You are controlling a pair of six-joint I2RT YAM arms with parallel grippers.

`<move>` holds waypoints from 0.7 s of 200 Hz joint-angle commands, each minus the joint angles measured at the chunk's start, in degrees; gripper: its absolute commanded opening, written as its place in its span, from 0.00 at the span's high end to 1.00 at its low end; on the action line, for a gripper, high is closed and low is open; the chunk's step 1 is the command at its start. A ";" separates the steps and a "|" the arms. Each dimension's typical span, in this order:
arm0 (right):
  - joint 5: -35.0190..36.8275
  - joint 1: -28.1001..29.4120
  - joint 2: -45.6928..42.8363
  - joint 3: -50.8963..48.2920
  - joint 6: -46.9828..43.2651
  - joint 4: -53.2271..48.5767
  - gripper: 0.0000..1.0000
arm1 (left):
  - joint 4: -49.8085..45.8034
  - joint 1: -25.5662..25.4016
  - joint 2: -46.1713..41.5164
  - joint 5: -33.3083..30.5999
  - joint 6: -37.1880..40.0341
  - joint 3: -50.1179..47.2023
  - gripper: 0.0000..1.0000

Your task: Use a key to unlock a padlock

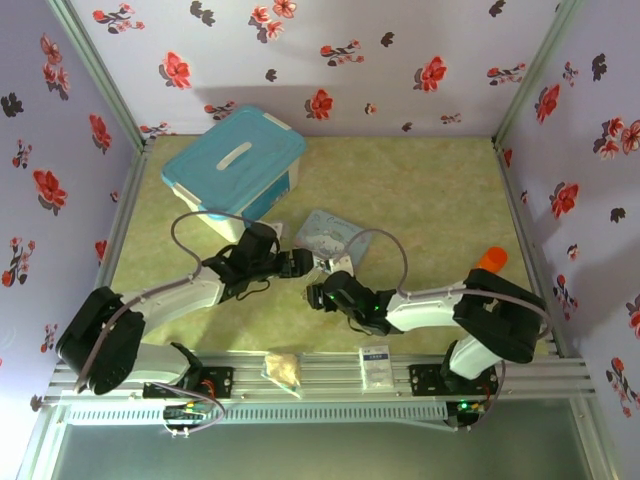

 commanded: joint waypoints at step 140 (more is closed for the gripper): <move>5.54 2.44 10.58 9.69 -1.11 -11.07 0.42 | 3.60 2.10 -3.42 -0.05 -1.86 -4.34 0.20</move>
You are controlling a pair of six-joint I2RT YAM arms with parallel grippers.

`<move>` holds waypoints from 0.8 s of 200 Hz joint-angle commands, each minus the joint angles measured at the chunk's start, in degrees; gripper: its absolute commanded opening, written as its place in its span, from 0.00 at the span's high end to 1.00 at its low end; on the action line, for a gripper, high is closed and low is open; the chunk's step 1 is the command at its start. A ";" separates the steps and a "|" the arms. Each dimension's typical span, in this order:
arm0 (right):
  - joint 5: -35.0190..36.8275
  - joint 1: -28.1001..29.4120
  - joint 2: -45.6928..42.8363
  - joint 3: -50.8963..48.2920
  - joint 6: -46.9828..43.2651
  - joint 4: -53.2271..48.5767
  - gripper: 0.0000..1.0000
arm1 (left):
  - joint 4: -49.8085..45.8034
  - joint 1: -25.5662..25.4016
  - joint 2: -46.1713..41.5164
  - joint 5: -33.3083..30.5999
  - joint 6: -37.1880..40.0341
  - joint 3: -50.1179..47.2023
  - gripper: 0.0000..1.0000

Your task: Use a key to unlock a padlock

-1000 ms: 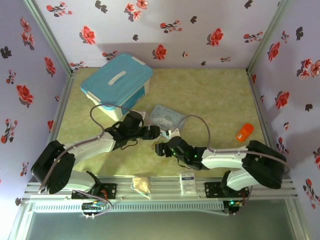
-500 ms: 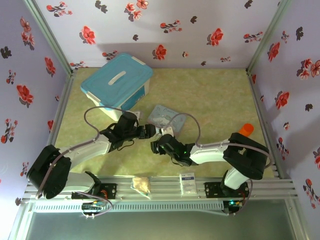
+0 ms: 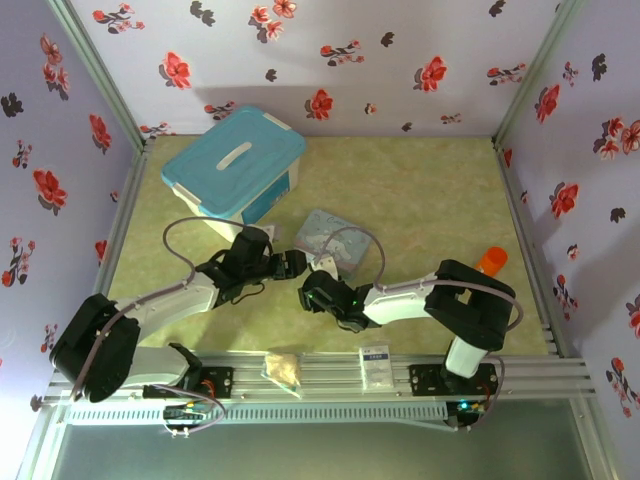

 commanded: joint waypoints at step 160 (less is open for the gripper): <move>-0.32 -4.85 -7.43 -11.94 7.89 0.55 0.66 | 2.82 0.56 -0.53 0.24 -1.35 -0.91 0.21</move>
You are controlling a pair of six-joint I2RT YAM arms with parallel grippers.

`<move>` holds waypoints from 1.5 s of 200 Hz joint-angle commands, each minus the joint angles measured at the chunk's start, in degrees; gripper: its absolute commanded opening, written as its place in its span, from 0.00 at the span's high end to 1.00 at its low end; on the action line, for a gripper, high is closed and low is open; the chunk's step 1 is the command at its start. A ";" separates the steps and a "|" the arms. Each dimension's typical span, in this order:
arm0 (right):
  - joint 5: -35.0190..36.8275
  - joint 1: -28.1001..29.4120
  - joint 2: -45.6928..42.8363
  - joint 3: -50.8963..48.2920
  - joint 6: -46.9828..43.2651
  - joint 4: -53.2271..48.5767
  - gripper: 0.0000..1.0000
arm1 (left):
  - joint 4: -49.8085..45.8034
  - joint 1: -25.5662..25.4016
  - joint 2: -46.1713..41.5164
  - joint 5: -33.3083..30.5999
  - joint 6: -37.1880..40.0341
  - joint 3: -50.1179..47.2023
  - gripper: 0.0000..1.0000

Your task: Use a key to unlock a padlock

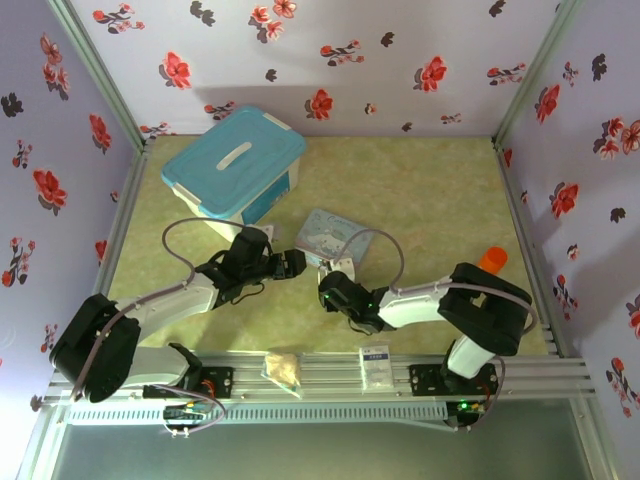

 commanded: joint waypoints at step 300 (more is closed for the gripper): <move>-3.26 -5.94 -5.70 2.21 -11.00 -8.78 0.62 | 4.39 0.37 -0.96 1.32 -1.64 -2.95 0.22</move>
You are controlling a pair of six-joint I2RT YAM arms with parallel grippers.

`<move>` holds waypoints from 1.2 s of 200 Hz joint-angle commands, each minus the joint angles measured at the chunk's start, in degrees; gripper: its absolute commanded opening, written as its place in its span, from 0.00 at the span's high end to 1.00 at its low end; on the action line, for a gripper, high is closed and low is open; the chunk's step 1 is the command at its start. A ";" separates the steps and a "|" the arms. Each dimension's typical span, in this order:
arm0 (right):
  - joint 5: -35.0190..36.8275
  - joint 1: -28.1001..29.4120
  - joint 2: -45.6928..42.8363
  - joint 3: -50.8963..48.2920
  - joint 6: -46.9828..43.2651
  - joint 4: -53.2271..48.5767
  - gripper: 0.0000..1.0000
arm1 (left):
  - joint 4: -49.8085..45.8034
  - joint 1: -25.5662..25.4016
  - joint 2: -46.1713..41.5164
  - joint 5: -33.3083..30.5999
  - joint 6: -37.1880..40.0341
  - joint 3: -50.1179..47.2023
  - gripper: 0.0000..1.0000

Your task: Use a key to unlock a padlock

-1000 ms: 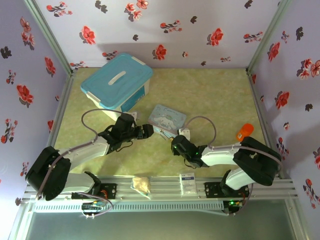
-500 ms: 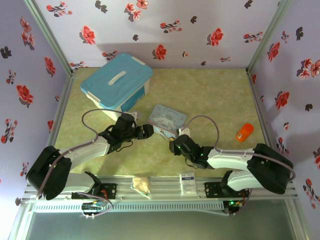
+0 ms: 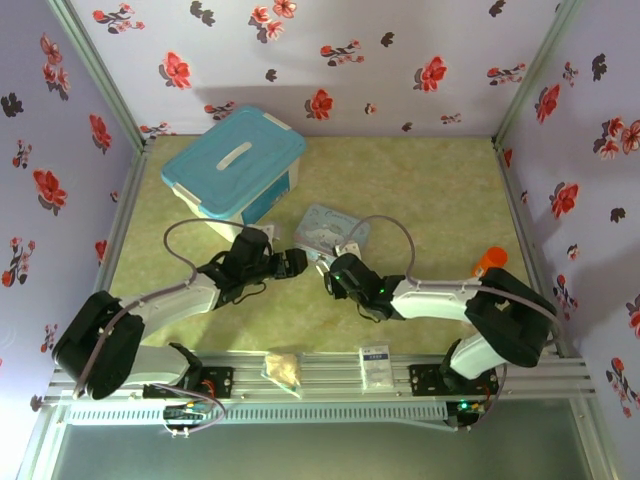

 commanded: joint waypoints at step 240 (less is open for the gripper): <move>-12.06 0.85 6.77 2.77 0.87 5.28 0.47 | 0.50 0.36 -0.45 0.67 -0.08 -0.78 0.22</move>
